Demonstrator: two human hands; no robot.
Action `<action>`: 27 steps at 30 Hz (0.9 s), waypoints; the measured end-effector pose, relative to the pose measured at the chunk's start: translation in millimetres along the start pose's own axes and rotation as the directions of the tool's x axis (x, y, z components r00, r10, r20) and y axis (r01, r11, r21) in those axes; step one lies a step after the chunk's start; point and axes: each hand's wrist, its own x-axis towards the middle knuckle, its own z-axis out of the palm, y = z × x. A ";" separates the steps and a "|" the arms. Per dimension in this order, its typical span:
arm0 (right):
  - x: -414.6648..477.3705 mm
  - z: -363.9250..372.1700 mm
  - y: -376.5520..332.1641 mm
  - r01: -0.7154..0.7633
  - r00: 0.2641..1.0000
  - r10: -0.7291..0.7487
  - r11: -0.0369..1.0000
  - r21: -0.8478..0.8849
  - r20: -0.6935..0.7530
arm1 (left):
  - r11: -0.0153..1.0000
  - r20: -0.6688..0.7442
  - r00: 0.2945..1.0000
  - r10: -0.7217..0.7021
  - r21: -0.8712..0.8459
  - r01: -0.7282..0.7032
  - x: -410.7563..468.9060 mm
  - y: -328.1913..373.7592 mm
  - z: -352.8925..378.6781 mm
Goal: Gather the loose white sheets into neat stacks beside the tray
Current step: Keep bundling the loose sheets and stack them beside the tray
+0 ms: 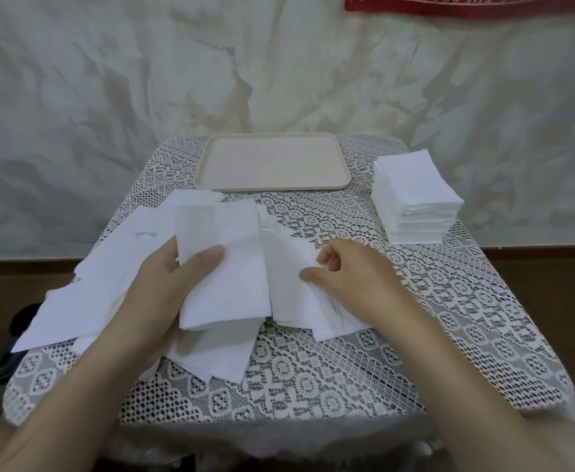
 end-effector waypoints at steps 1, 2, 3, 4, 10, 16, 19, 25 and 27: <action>0.1 0.6 0.2 0.000 1.000 0.000 1.000 0.002 0.000 | 1.000 -0.005 1.000 -0.003 0.004 0.003 -0.5 -0.4 -0.7; 0.0 1.6 0.1 -0.001 1.000 0.001 1.000 0.006 -0.001 | 1.000 -0.010 1.000 -0.007 0.007 0.007 -1.2 -0.9 -1.3; -0.1 2.7 -0.3 0.000 1.000 0.000 1.000 0.004 -0.003 | 1.000 -0.014 1.000 -0.012 0.008 0.012 -1.7 -1.2 -1.6; -0.3 3.8 -0.7 0.004 1.000 -0.004 1.000 -0.005 -0.008 | 1.000 -0.018 1.000 -0.016 0.009 0.016 -2.1 -1.8 -1.9; -1.7 7.4 -0.2 0.029 0.999 -0.030 0.999 -0.014 -0.045 | 1.000 -0.023 0.999 -0.027 0.006 0.027 -4.9 -0.5 -2.2; -5.6 5.1 0.6 0.037 0.997 -0.037 0.999 0.006 -0.068 | 1.000 -0.022 0.999 -0.026 0.004 0.026 -5.2 -0.4 -2.7; -3.1 3.9 0.8 0.009 0.999 -0.008 1.000 0.018 -0.048 | 1.000 -0.028 0.999 -0.024 0.008 0.024 -4.2 -0.8 -1.4; 5.2 10.4 -7.2 -0.017 0.999 0.014 0.996 -0.089 -0.034 | 0.999 -0.029 0.999 -0.031 0.015 0.031 -1.1 -2.6 -2.6; 6.0 10.3 -7.3 -0.012 0.999 0.009 0.996 -0.087 -0.035 | 0.999 -0.020 0.999 -0.030 0.011 0.030 -0.9 -2.5 -2.7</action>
